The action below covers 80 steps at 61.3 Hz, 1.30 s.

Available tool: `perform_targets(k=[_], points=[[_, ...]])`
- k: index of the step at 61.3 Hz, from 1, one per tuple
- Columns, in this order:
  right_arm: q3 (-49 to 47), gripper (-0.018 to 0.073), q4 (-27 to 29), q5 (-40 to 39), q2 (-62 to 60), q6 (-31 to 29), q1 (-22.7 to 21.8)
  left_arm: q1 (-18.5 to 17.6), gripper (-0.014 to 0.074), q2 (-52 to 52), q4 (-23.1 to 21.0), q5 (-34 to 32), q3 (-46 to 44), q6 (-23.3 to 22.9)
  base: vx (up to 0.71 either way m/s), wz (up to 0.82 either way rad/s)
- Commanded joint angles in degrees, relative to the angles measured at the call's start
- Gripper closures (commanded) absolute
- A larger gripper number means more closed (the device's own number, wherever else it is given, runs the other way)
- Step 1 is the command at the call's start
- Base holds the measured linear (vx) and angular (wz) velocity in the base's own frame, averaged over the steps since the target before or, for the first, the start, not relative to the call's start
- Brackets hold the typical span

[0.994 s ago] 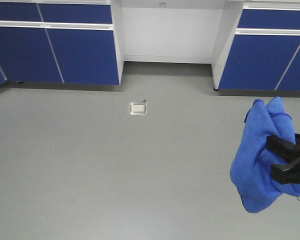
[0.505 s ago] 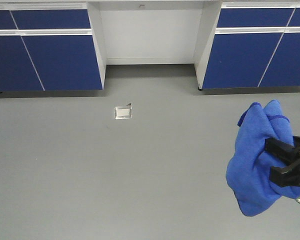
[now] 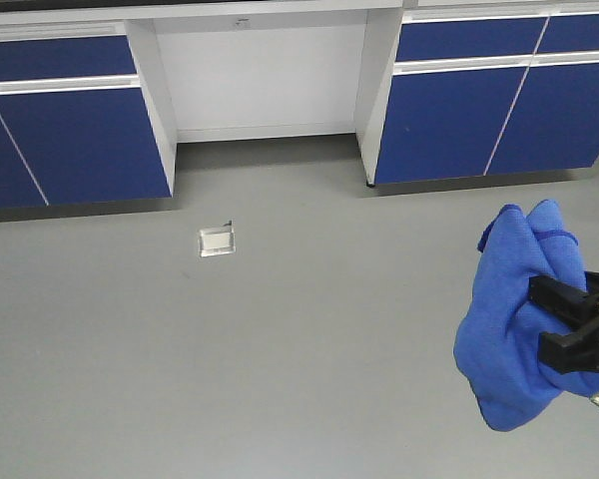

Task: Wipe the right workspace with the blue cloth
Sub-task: 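Hold the cloth in the right gripper while the base drives to another counter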

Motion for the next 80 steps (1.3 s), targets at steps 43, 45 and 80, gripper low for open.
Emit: perform_targets(k=[43,45,80], points=[[-1.8,0.0557,1.4,-2.4,-0.2,-0.3,0.1,-0.3,0.0602,-0.8,0.0,-4.8,1.7,-0.5,0.20,-0.06],[-1.8,0.0557,1.4,-2.4,-0.2,-0.3,0.1,-0.3,0.0602,-0.8,0.0,-4.8,1.7,-0.5,0.25,-0.03],[-1.8,0.0557,1.4,-2.4,-0.2,-0.3,0.1,-0.3,0.0602,-0.8,0.0,-4.8,1.7,-0.5,0.31,-0.02]])
